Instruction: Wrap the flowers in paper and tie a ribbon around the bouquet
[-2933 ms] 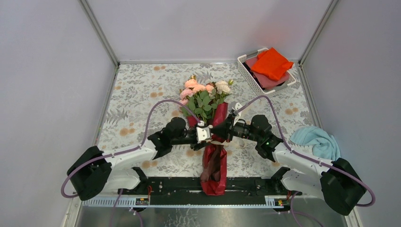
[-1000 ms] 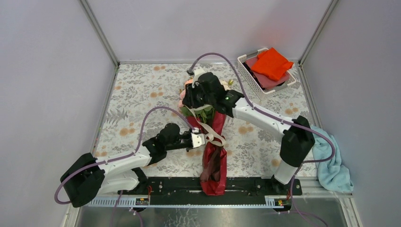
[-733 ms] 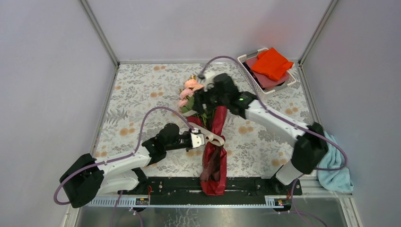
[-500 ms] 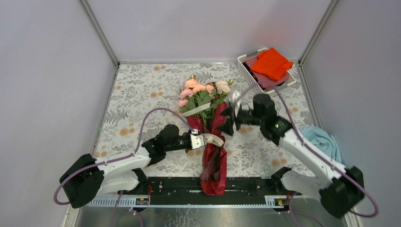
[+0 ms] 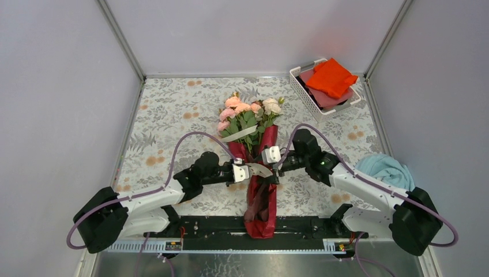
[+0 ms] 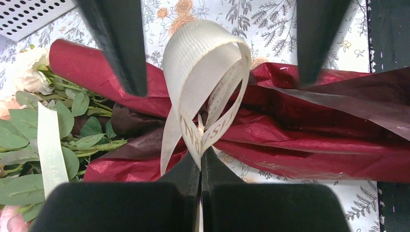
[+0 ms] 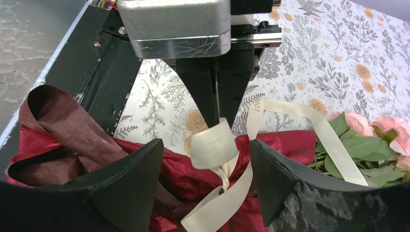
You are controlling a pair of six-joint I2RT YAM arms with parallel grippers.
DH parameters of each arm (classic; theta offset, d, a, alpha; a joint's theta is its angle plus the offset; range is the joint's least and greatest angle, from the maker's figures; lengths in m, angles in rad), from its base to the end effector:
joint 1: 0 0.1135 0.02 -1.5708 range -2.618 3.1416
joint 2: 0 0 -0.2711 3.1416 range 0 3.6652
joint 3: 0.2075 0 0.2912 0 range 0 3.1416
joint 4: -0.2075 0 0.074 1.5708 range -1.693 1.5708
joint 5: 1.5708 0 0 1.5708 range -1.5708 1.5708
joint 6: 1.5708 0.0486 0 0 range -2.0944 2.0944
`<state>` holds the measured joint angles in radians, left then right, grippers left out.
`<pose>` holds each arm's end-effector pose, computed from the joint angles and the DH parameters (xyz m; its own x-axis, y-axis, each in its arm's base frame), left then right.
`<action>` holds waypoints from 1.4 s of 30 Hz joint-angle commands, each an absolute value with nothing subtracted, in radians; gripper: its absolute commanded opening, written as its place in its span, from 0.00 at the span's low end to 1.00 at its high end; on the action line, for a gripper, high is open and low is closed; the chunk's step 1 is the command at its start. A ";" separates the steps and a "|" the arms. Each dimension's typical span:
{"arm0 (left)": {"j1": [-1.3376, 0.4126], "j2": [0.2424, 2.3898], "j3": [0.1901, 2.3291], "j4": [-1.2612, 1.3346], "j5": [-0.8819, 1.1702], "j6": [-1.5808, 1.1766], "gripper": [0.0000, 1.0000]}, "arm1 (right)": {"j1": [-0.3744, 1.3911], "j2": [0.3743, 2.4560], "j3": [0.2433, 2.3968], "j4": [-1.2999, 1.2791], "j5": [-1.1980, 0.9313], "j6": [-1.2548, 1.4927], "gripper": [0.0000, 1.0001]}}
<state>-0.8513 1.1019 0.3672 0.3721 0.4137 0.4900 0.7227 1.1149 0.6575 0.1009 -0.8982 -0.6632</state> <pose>0.1566 -0.2084 0.1668 0.2344 0.3863 -0.8921 0.9362 0.1574 0.3142 0.1853 0.2141 0.2485 0.3859 -0.1711 -0.9065 -0.9191 -0.1559 -0.3618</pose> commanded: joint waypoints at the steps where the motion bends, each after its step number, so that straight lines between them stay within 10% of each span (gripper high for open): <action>1: -0.859 1.112 0.384 0.429 0.431 0.515 0.00 | 0.751 1.146 0.702 0.193 -0.887 -0.709 0.58; 4: -0.858 1.112 0.391 0.416 0.434 0.517 0.00 | 0.755 1.142 0.700 0.195 -0.884 -0.696 0.08; 8: -0.859 1.113 0.388 0.403 0.439 0.545 0.06 | 0.755 1.124 0.706 0.161 -0.822 -0.626 0.00; 11: -0.856 1.089 0.427 0.312 0.392 0.565 0.71 | 0.753 1.128 0.699 0.169 -0.775 -0.551 0.00; 13: -0.830 1.074 0.550 0.139 0.340 0.563 0.82 | 0.754 1.137 0.689 0.182 -0.756 -0.511 0.00; 22: -0.346 1.299 1.125 -0.703 0.327 0.395 0.69 | 0.754 1.155 0.654 0.230 -0.668 -0.430 0.00; 24: -0.341 1.395 1.162 -0.720 0.254 0.334 0.56 | 0.754 1.163 0.663 0.221 -0.676 -0.431 0.00; 37: -0.318 1.727 1.049 -0.327 0.208 0.393 0.75 | 0.753 1.137 0.666 0.217 -0.677 -0.403 0.00; 42: -0.318 1.797 1.053 -0.314 0.295 0.353 0.54 | 0.753 1.124 0.658 0.207 -0.660 -0.402 0.00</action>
